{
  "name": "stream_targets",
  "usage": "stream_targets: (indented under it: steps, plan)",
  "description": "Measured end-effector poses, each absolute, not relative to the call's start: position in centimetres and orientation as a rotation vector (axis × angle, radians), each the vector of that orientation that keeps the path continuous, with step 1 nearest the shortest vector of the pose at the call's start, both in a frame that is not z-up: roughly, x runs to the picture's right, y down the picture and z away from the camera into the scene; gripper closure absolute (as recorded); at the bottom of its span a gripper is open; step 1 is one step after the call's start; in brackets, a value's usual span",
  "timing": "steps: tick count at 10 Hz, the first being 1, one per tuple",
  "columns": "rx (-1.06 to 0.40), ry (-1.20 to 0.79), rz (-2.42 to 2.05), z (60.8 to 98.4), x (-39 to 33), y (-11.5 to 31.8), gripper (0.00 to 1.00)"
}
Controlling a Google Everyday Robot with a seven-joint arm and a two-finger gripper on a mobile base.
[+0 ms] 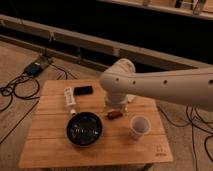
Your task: Pick up the ceramic cup
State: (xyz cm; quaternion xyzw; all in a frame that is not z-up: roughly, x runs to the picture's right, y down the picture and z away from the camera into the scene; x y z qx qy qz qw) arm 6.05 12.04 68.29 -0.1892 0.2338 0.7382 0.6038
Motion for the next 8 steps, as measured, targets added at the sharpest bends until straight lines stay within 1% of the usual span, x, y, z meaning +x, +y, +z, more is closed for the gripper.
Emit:
stream_targets:
  steps: [3,8]
  plan:
    - [-0.427,0.546,1.724,68.9,8.8,13.4,0.35]
    - [-0.470,0.628,1.756,71.8,12.2,16.7,0.35]
